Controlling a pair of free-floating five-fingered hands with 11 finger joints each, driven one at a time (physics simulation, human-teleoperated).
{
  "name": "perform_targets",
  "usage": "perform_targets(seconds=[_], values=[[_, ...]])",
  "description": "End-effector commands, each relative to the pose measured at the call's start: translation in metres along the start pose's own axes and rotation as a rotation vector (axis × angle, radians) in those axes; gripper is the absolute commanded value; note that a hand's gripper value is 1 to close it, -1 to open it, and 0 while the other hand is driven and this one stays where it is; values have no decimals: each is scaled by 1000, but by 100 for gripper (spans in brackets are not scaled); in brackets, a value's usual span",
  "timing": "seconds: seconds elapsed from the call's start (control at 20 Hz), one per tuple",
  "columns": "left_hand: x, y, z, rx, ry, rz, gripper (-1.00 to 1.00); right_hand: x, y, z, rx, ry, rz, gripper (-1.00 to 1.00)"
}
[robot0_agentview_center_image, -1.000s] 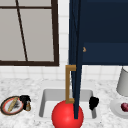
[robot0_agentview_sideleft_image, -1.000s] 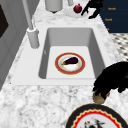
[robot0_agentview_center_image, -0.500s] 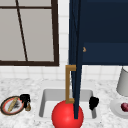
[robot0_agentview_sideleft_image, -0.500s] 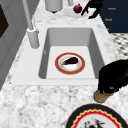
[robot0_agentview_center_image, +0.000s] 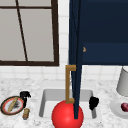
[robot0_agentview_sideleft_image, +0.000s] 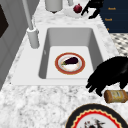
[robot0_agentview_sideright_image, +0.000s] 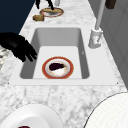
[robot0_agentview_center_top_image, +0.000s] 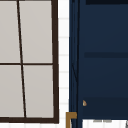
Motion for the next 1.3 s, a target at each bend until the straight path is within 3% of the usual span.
perform_targets(seconds=[0.0, 0.1, 0.15, 0.4, 0.6, 0.75, 0.95, 1.1, 1.25], values=[[-13, 4, -1, 19, 26, 0, -100, 0, 0, 0, 0, 0, 0, 0], [-10, -4, 0, 14, 24, 27, -100, 0, 0, 0, 0, 0, 0, 0], [-5, -13, 0, 11, 23, 60, -100, 0, 0, 0, 0, 0, 0, 0], [14, -43, 6, 11, 17, 99, -100, 0, 0, 0, 0, 0, 0, 0], [27, -56, 7, 3, 21, 160, -100, 0, 0, 0, 0, 0, 0, 0], [22, -67, 7, 27, 19, 209, -100, 0, 0, 0, 0, 0, 0, 0], [-7, -79, -2, 33, 35, 233, -100, 0, 0, 0, 0, 0, 0, 0], [-27, -94, 2, 67, 9, 184, -100, 0, 0, 0, 0, 0, 0, 0], [-40, -110, 8, 73, -10, 178, -100, 0, 0, 0, 0, 0, 0, 0]])
